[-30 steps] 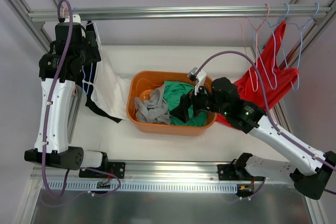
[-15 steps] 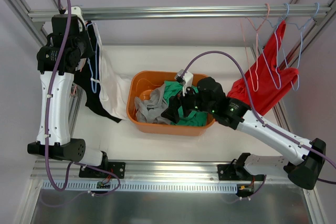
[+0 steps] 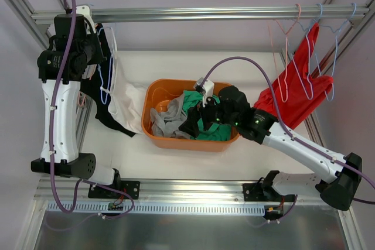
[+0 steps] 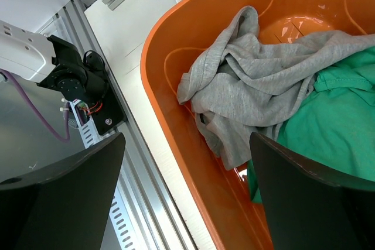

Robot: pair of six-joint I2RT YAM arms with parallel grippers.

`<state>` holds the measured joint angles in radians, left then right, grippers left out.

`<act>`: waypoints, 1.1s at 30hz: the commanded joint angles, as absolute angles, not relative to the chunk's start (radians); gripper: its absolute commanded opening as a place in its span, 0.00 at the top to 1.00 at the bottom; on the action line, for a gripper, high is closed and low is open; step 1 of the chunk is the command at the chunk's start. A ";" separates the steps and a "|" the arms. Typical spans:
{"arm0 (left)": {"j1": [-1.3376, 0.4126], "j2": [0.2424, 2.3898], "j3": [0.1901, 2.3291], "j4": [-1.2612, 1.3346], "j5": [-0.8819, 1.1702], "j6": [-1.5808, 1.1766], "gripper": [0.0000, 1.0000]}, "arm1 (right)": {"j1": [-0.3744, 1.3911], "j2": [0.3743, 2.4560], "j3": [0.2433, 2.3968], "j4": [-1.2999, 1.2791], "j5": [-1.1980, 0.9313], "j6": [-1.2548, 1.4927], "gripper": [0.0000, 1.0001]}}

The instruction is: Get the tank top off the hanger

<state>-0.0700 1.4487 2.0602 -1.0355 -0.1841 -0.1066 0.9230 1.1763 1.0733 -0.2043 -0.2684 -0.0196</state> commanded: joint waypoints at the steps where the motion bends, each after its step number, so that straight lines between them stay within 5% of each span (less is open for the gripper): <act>1: -0.064 1.388 2.102 -0.969 -0.134 -0.101 1.00 | 0.930 1.163 1.098 -0.144 -0.262 -0.038 0.07; 17: -0.064 1.293 2.010 -0.968 -0.066 -0.135 1.00 | 0.930 1.126 1.062 -0.115 -0.252 -0.026 0.07; 27: -0.064 0.880 1.606 -0.974 0.097 -0.170 1.00 | 0.930 1.167 1.117 -0.028 -0.342 -0.037 0.07; 33: -0.064 0.680 1.433 -1.041 0.196 -0.227 1.00 | 0.934 1.388 1.296 0.113 -0.462 -0.064 0.13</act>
<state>-0.0704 0.7242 1.4780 -1.0180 0.0917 -0.1783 0.9260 1.2804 1.1748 -0.0395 -0.3851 -0.0319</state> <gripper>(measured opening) 0.023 0.882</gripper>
